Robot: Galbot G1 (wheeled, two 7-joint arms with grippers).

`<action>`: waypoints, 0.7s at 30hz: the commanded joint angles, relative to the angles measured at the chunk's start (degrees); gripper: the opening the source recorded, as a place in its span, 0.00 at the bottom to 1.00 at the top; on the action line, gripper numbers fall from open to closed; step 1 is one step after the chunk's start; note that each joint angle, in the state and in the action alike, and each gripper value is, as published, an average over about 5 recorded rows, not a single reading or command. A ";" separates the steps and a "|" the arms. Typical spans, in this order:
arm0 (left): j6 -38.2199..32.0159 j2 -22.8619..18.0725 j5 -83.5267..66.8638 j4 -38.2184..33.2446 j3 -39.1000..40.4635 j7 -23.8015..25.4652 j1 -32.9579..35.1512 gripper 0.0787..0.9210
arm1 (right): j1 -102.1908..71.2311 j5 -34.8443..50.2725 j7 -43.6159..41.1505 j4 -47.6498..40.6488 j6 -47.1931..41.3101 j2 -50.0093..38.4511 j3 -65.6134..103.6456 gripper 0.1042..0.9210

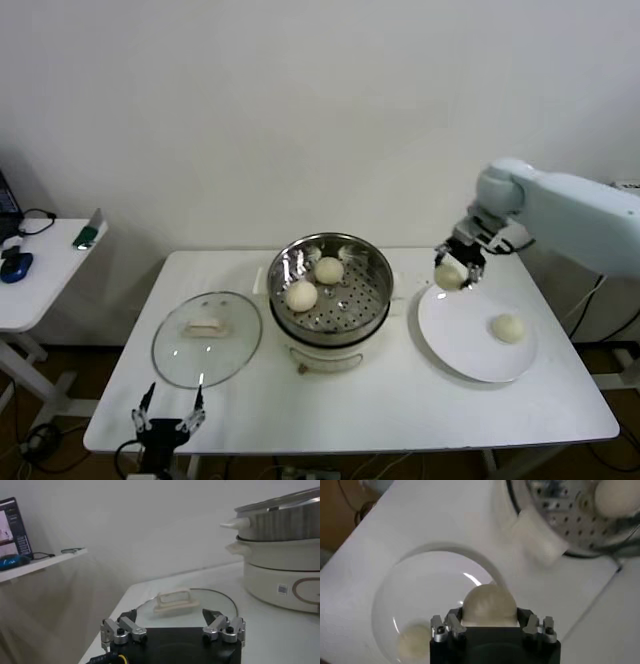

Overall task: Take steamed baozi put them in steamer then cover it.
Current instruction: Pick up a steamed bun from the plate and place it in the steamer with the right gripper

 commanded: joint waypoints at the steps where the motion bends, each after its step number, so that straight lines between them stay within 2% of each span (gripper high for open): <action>1: -0.07 -0.20 0.07 -0.14 0.09 0.00 0.19 0.88 | 12.14 -2.06 -1.69 6.41 13.00 9.95 -2.28 0.74; 11: -0.24 0.12 -0.75 0.21 -0.50 0.00 0.52 0.88 | 1.94 -9.81 -1.22 8.10 13.78 20.04 3.04 0.74; 21: -0.32 0.87 -1.62 0.69 -1.03 0.00 0.40 0.88 | -5.91 -15.54 -0.80 9.67 15.18 23.70 2.62 0.75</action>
